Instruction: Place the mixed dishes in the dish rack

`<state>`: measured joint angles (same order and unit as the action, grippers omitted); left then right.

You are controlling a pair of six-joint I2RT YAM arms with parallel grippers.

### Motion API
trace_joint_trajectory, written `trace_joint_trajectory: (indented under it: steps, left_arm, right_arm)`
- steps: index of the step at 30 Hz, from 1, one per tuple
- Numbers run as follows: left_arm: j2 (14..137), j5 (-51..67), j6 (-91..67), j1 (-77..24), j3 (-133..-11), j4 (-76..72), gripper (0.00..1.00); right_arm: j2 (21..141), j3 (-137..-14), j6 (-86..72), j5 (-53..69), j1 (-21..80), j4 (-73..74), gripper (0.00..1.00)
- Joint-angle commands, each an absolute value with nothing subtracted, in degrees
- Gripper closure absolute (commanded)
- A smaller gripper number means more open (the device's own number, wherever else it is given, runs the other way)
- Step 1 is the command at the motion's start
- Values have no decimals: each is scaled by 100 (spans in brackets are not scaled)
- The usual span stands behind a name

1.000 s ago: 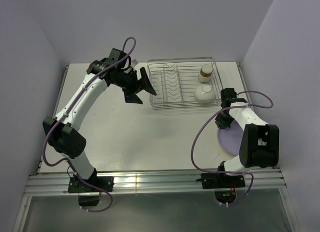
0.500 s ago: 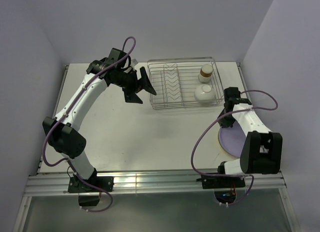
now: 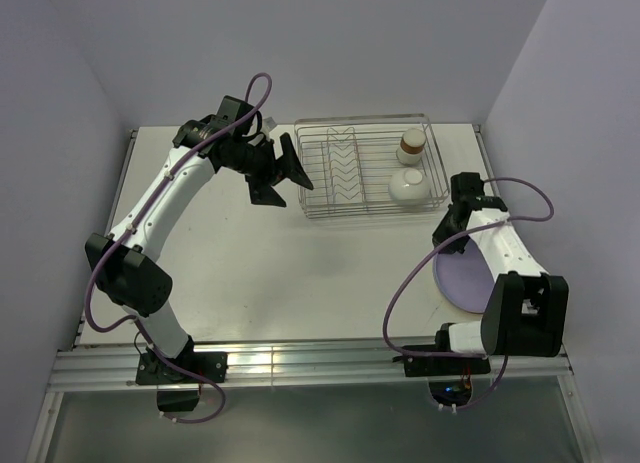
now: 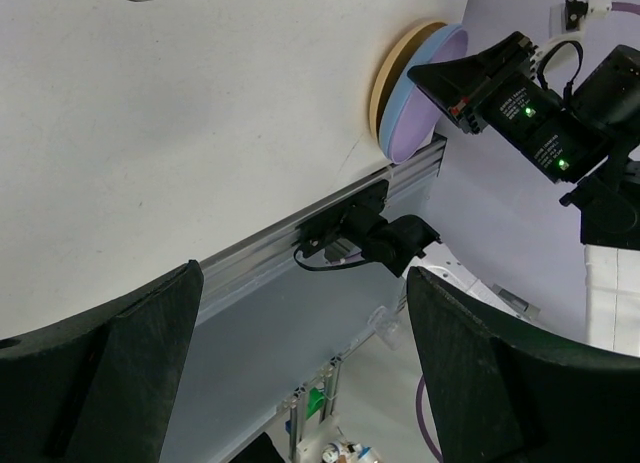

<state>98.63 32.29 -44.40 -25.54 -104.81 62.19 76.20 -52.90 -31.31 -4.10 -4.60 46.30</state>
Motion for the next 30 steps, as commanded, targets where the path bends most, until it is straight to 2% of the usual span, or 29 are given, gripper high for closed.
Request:
trace_joint_trajectory:
  steps: [1,3,11,27,30]
  left_arm:
    - [9738,3358,-4386,-2593,-10538,6108,11]
    - [9721,3357,-4403,-2593,-10512,6100,11]
    - [9729,3375,-4430,-2602,-10494,6064,11]
    - [9545,2786,-4465,-2575,-10485,6319,11]
    - [9492,2725,-4500,-2558,-10407,6293,11]
  right_arm:
    - [7682,-5554,-2998,-228,-204,4535,100]
    - [7708,-5616,-2979,-464,8,4596,100]
    - [8041,-6187,-3585,-1485,1983,5176,100]
    - [9412,-7294,-4421,-2337,5026,6160,100]
    - [9755,-7339,-4430,-2180,5396,6074,100]
